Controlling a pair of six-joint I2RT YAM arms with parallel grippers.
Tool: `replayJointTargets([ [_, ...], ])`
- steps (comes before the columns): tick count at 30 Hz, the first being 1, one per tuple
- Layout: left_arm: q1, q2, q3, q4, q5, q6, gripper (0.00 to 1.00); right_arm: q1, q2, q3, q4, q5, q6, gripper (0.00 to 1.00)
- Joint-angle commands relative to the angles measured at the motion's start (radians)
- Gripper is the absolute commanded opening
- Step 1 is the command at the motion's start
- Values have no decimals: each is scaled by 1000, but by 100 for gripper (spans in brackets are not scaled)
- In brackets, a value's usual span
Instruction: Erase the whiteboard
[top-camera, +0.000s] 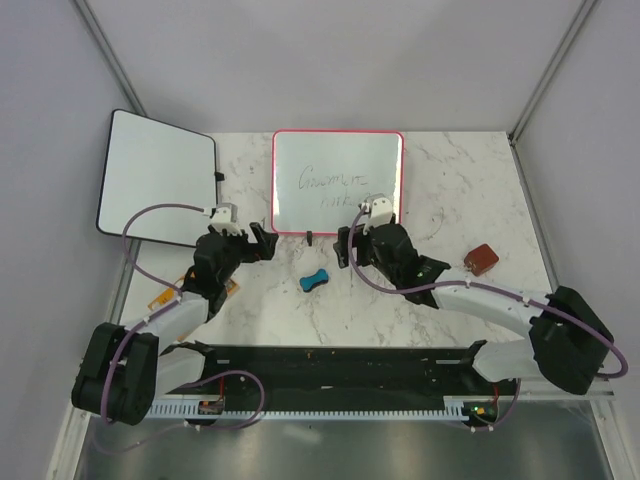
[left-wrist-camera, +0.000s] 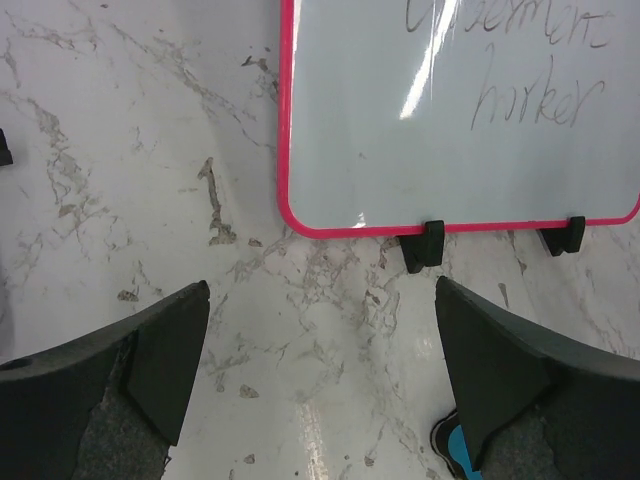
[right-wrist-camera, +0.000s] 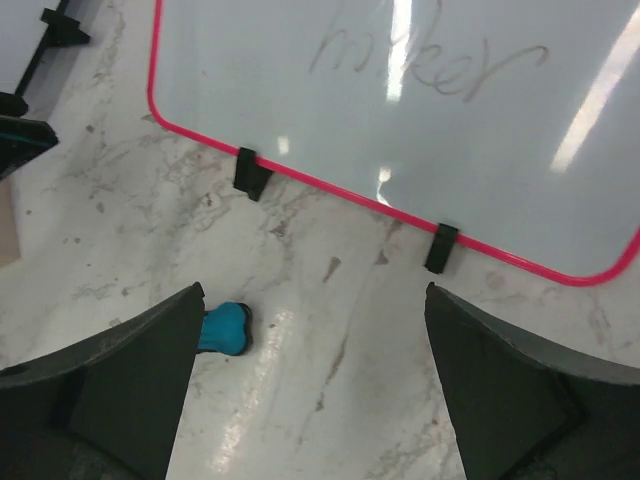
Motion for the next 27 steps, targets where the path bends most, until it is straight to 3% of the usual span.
replayJointTargets([
  [1,-1,-48,-16,-33,-87,-66,100,52,80,94,-21,40,81,98],
  [5,1,-64,-26,-47,-146,-83,100,102,155,98,-1,-23,143,98],
  [8,-1,-53,-16,-64,-157,-87,100,157,220,138,-56,-49,181,92],
  [10,1,-41,-5,-68,-160,-87,100,191,251,163,-88,-46,230,82],
  [12,-1,-21,10,-82,-167,-95,100,254,262,178,-113,-14,249,64],
  [14,1,-7,26,-120,-190,-104,100,293,271,181,-134,39,281,62],
  [15,1,10,41,-134,-201,-115,100,297,269,175,-142,49,295,51],
  [17,-1,21,56,-160,-230,-124,100,296,257,145,-136,70,318,42],
  [18,-1,30,68,-180,-236,-129,100,297,252,135,-136,83,322,29],
  [19,1,35,73,-185,-239,-129,100,297,245,126,-137,92,329,25],
  [20,1,38,78,-188,-238,-129,100,297,242,115,-146,107,338,14],
  [22,1,42,79,-188,-232,-127,100,299,249,117,-166,124,356,3],
  [27,-1,35,70,-177,-227,-124,100,294,346,154,-212,139,375,0],
])
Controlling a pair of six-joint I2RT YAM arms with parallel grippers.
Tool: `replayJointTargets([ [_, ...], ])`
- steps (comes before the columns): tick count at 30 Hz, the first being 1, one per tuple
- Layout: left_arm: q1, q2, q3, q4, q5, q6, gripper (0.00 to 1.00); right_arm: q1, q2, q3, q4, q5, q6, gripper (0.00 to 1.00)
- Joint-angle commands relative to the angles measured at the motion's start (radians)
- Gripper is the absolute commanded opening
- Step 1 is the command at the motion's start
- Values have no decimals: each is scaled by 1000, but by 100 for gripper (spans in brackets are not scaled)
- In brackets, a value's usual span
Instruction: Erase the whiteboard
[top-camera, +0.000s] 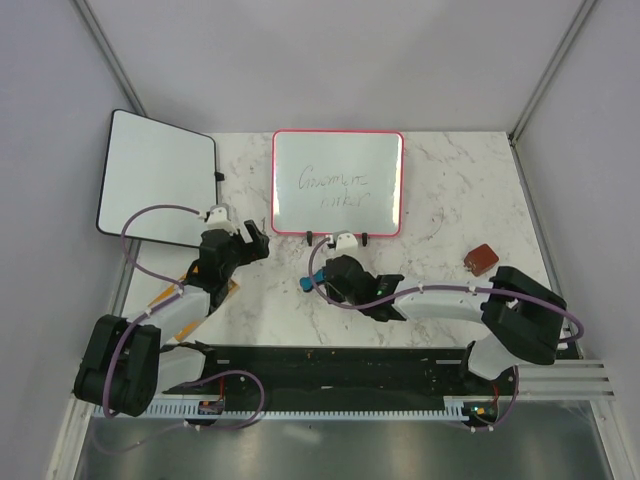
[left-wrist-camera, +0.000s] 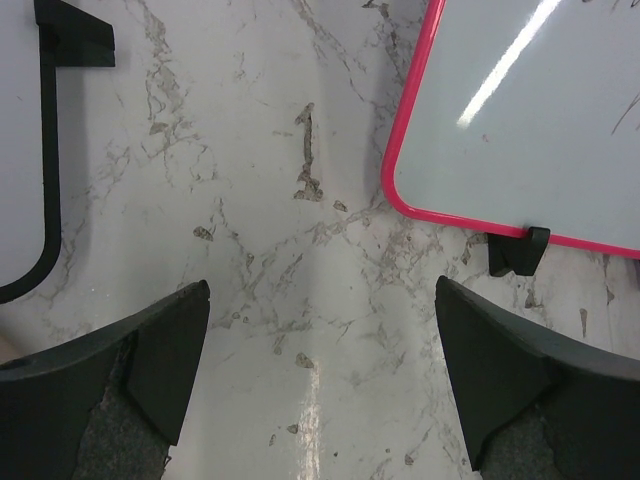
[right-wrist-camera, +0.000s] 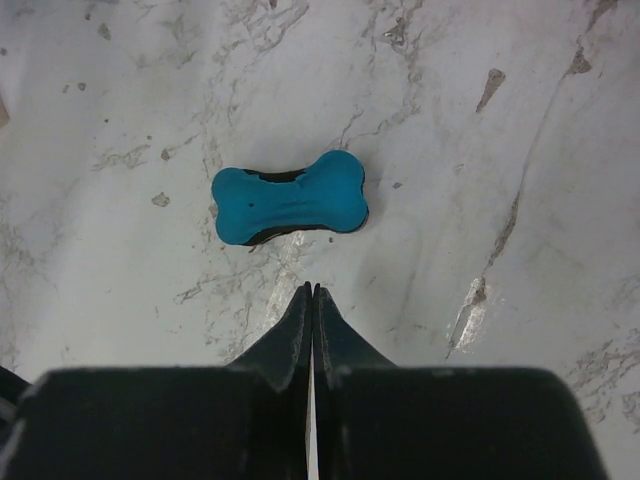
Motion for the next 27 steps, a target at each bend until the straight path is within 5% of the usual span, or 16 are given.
replayJointTargets([
  [1,1,-4,23,13,-21,-29,100,-3,88,52,-49,43,40,0],
  [23,2,-106,-86,148,83,26,99,-52,467,507,-190,199,-183,0],
  [27,2,-99,-77,135,68,20,100,-55,423,480,-248,299,-180,13],
])
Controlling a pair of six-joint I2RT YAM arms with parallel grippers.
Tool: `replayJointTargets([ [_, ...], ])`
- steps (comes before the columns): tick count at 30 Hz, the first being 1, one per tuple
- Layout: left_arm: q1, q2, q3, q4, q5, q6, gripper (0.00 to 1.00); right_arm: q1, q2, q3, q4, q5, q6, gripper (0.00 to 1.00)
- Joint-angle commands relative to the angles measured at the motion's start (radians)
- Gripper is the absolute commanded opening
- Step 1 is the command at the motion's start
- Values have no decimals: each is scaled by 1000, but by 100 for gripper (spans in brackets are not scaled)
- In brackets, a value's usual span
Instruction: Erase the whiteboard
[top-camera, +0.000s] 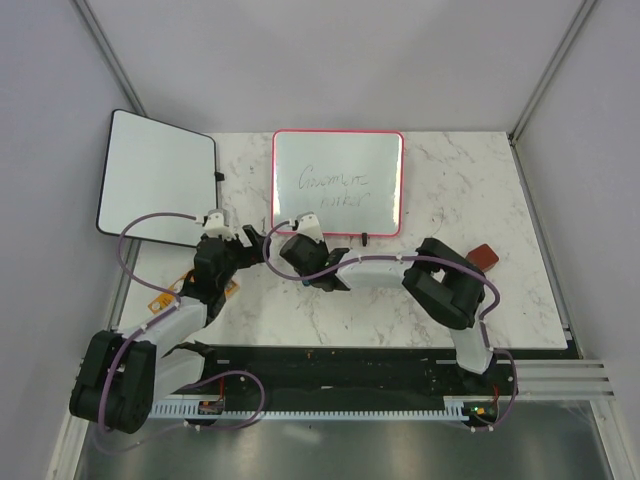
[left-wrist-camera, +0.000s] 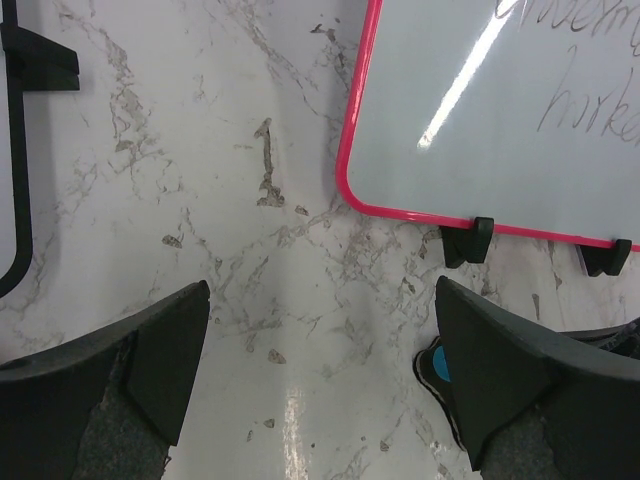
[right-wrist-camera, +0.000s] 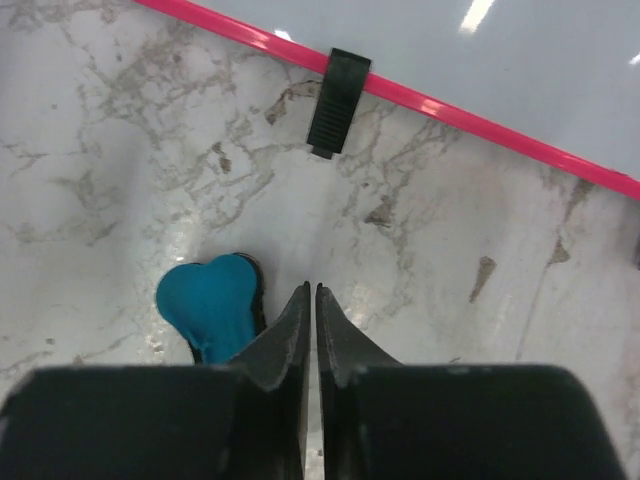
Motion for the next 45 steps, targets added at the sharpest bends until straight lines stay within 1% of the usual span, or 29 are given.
replayJointTargets([
  [1,2,-4,5,39,2,18,100,-4,-66,0,-85,136,-35,16],
  [3,2,6,14,33,4,20,100,-11,-97,-38,-88,141,-47,25],
  [5,2,13,20,30,14,23,100,-13,-142,-66,-87,137,-76,28],
  [7,0,11,24,21,2,21,100,-13,-175,-83,-64,81,-114,51],
  [9,2,0,14,-1,-47,-12,100,-14,-185,-83,-66,32,-127,67],
  [10,3,-13,8,0,-67,-17,100,-16,-201,-86,-65,9,-127,72],
  [13,3,-35,-15,31,-36,-5,100,-14,-244,-120,-13,-75,-139,78],
  [15,3,-32,-16,34,-33,-3,100,-14,-278,-164,65,-131,-159,79],
  [19,2,-7,4,20,-25,0,100,-14,-275,-189,133,-263,-151,78],
  [25,2,5,14,11,-25,1,100,-14,-231,-193,209,-344,-131,76],
  [31,2,-1,5,19,-25,0,100,-13,-159,-164,207,-337,-125,75],
  [34,2,-3,7,19,-28,0,100,-13,-119,-140,180,-314,-104,73],
  [37,3,-17,-2,23,-31,-2,100,-13,-97,-130,171,-283,-87,70],
  [39,3,-23,-12,31,-31,-2,100,-13,-94,-132,168,-252,-76,64],
  [41,2,-21,-12,31,-31,-2,100,-13,-93,-132,167,-242,-76,61],
  [45,3,-12,-4,28,-27,-2,100,-13,-97,-130,171,-241,-71,60],
])
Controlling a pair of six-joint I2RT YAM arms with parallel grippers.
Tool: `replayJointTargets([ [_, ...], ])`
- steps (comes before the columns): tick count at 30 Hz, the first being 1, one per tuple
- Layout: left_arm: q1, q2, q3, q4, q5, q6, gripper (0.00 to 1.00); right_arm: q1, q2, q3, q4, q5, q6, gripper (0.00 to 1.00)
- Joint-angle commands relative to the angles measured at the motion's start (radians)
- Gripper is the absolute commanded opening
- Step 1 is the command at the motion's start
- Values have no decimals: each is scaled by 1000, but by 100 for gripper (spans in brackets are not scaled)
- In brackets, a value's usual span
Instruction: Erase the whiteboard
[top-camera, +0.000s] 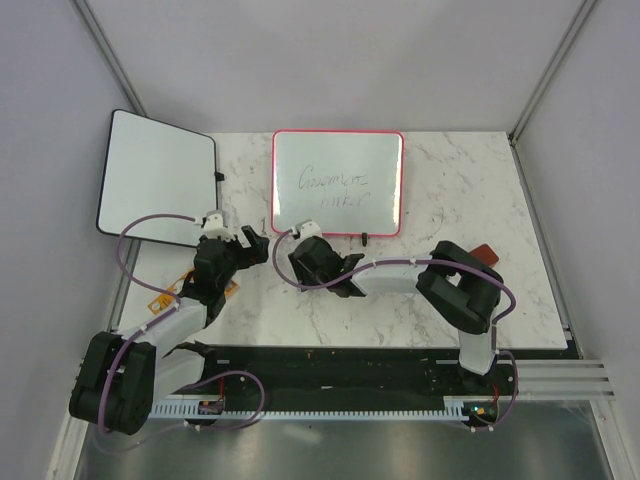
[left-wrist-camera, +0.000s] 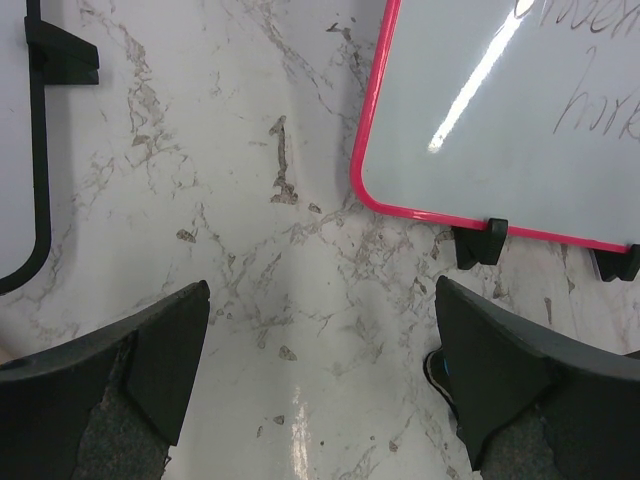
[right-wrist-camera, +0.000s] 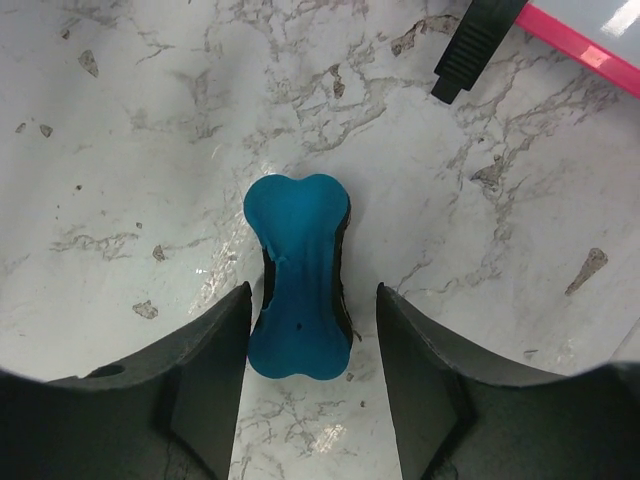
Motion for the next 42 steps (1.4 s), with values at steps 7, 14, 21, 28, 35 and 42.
replayJointTargets([
  [7,3,2,7,33,1,1,100,2,1,42,18,51,19,60],
  [14,3,8,14,28,4,3,100,2,22,57,19,53,31,26],
  [21,3,17,20,27,6,3,100,3,38,68,13,56,23,19],
  [28,3,24,24,25,7,4,100,2,80,95,-10,57,23,19],
  [35,2,27,27,22,14,6,100,2,51,74,-1,82,31,1],
  [42,5,74,53,111,193,89,100,-18,-144,-7,25,145,-3,0],
])
